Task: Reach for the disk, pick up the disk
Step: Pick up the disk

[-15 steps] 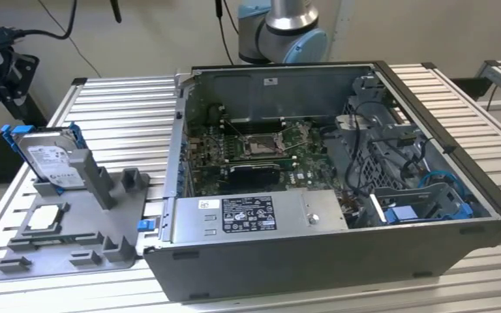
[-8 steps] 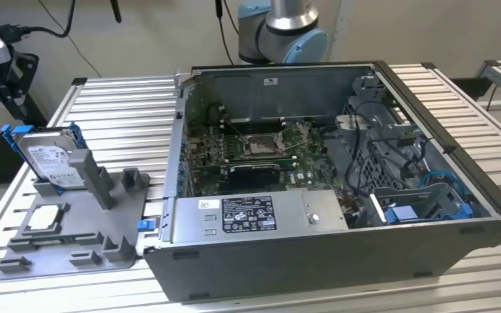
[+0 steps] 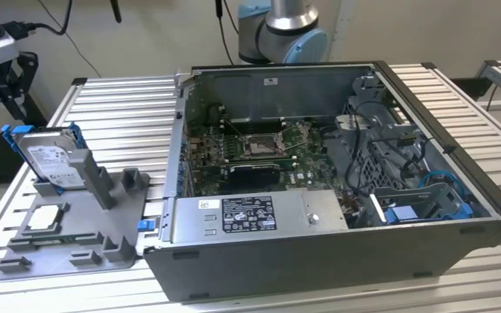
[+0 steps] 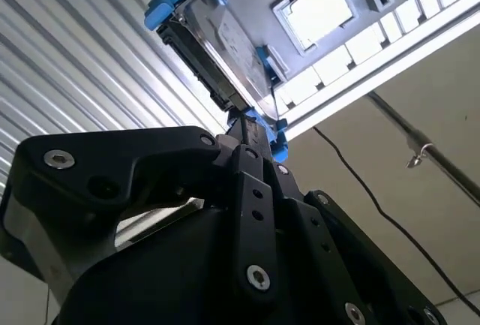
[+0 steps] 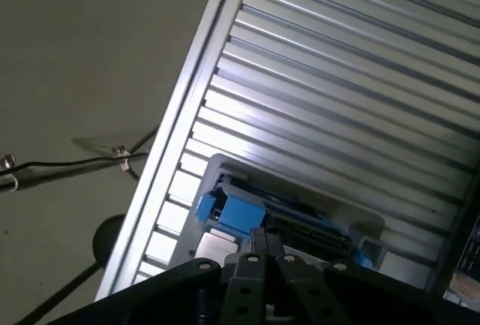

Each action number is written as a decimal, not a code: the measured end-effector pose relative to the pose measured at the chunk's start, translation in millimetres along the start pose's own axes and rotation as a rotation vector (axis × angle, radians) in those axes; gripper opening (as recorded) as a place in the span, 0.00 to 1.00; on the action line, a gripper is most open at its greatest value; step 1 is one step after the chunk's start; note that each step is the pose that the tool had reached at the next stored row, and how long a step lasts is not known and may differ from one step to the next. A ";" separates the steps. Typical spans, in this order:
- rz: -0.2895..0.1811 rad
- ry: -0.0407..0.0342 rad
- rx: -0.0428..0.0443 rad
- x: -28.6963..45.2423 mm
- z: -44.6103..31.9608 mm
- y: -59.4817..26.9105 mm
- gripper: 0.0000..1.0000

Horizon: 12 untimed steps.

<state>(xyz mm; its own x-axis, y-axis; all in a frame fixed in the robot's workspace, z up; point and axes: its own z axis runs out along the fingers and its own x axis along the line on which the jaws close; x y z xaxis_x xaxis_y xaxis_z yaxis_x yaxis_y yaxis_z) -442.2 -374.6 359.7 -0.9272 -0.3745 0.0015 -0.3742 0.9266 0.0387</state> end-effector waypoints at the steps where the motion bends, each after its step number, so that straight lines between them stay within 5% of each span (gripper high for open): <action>1: -0.016 0.0006 0.0000 0.0 0.0 0.0 0.00; 12: -0.212 0.0083 0.0003 0.0 0.0 0.0 0.00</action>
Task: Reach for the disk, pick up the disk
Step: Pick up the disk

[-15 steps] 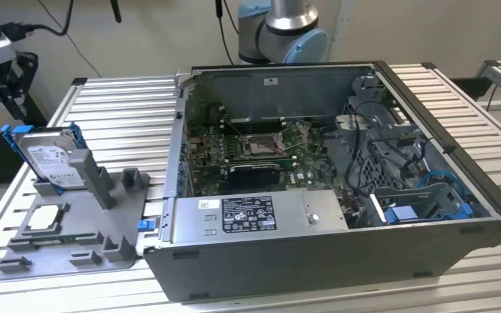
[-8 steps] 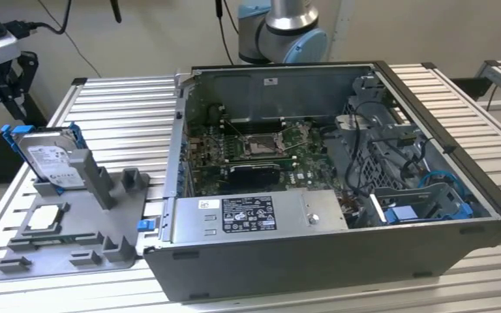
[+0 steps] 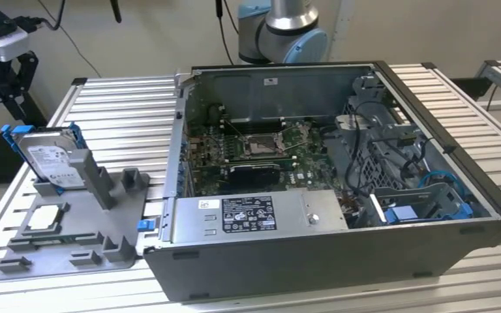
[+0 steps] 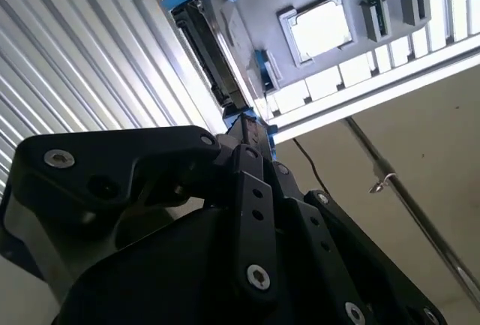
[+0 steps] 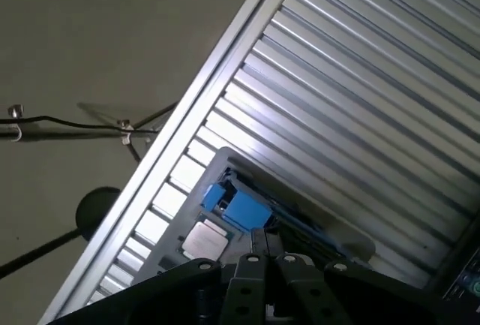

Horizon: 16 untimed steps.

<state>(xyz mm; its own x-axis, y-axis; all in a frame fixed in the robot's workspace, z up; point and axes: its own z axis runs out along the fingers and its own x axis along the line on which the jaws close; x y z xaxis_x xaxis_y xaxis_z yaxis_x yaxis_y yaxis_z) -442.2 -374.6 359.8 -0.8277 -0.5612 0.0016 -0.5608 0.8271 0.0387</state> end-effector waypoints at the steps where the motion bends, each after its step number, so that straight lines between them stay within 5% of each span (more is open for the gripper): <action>1: -0.016 0.0006 0.0000 0.0 0.0 0.0 0.00; 7: -0.080 0.0030 0.0001 0.0 0.0 0.0 0.00; 16: -0.095 0.0036 0.0002 0.0 0.0 0.0 0.00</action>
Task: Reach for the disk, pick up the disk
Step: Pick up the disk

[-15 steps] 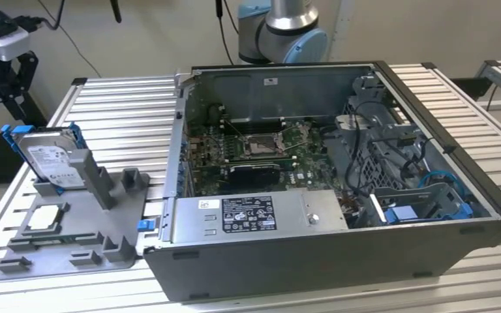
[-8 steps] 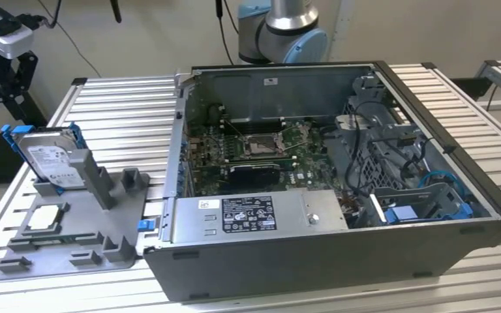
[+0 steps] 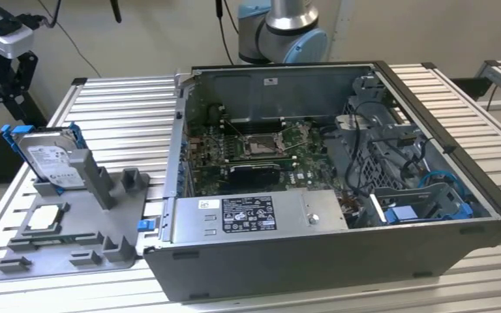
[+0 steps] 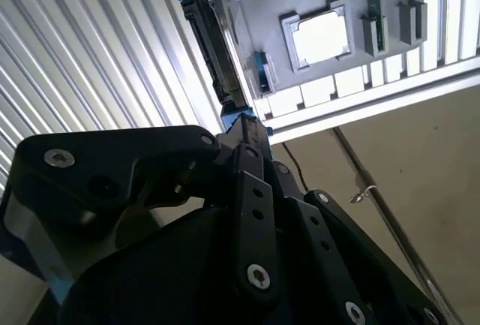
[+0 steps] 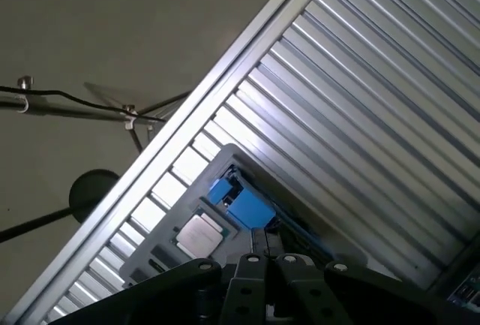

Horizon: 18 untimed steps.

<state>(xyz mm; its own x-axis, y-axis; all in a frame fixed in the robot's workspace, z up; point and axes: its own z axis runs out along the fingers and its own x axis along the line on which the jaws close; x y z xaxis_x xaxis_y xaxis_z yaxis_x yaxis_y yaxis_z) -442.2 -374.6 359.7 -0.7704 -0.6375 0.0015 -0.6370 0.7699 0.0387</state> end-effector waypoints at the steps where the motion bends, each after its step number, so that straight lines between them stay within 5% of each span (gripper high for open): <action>1: -0.011 0.0005 0.0000 0.0 0.0 0.0 0.00; 18: -0.276 0.0106 0.0004 0.0 0.0 0.0 0.00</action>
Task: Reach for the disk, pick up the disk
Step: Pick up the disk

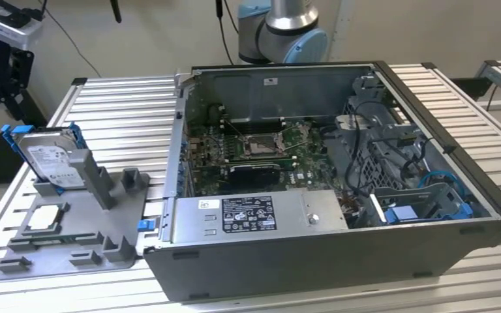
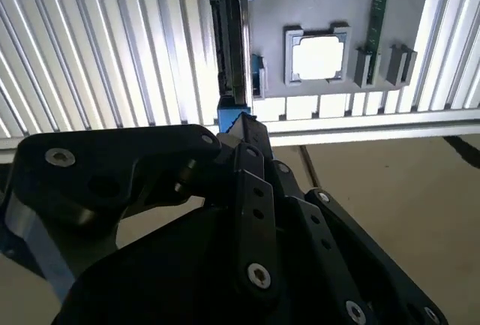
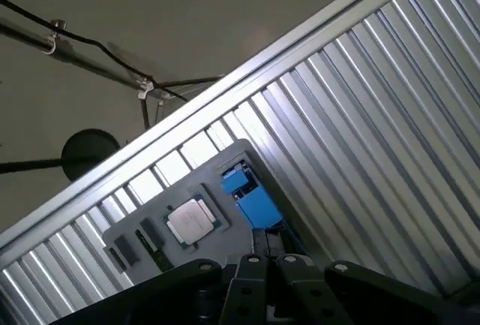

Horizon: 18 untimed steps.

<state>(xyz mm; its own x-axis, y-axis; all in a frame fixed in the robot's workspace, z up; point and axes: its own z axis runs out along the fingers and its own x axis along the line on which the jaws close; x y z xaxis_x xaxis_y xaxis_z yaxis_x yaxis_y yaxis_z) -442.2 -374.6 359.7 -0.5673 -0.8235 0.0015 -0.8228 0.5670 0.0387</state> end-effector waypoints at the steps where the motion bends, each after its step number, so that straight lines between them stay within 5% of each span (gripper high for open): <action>1: -0.017 0.0007 0.0000 0.0 0.0 0.0 0.00; 18: -0.314 0.0122 0.0005 -1.1 1.8 1.0 0.00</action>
<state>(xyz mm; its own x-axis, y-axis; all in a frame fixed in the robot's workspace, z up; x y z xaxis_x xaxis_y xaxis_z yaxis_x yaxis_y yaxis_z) -442.4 -373.1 357.9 -0.2851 -0.9585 0.0015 -0.9578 0.2849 0.0387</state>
